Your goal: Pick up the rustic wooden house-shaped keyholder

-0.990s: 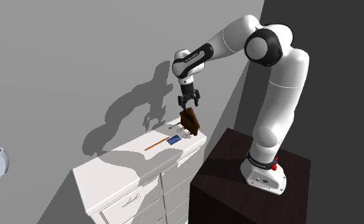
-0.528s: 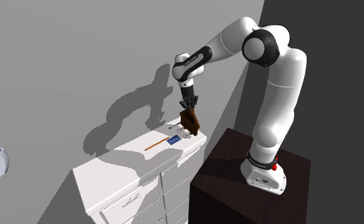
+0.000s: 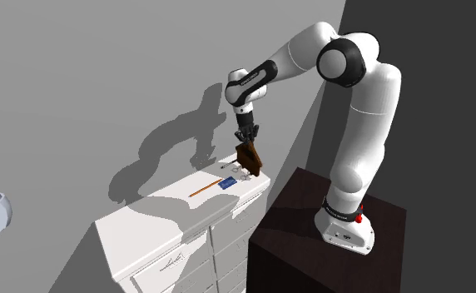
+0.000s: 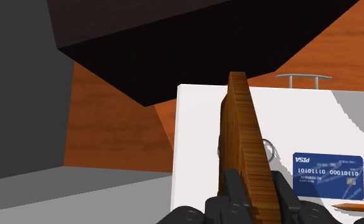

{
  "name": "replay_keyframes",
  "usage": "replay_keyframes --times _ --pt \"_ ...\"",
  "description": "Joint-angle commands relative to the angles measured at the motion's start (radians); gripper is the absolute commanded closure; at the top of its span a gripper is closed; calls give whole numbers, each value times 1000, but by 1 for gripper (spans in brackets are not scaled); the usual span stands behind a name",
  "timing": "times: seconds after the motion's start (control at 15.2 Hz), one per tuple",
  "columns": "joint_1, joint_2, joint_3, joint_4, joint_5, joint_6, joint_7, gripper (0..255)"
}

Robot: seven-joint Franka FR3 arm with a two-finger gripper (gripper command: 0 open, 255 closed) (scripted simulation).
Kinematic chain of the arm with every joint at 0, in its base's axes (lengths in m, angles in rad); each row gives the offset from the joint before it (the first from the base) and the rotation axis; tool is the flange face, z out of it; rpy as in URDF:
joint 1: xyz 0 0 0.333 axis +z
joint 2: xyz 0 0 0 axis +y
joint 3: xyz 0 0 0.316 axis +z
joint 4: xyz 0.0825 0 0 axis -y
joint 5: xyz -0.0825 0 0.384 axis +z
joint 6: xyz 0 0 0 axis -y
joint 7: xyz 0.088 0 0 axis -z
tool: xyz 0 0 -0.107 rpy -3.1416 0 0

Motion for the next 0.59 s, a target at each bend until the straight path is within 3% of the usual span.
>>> replay_keyframes --times 0.0,0.53 --pt "0 -11 0 7 -2 -18 2 255" --pt "0 -66 -1 54 -7 -120 10 255"
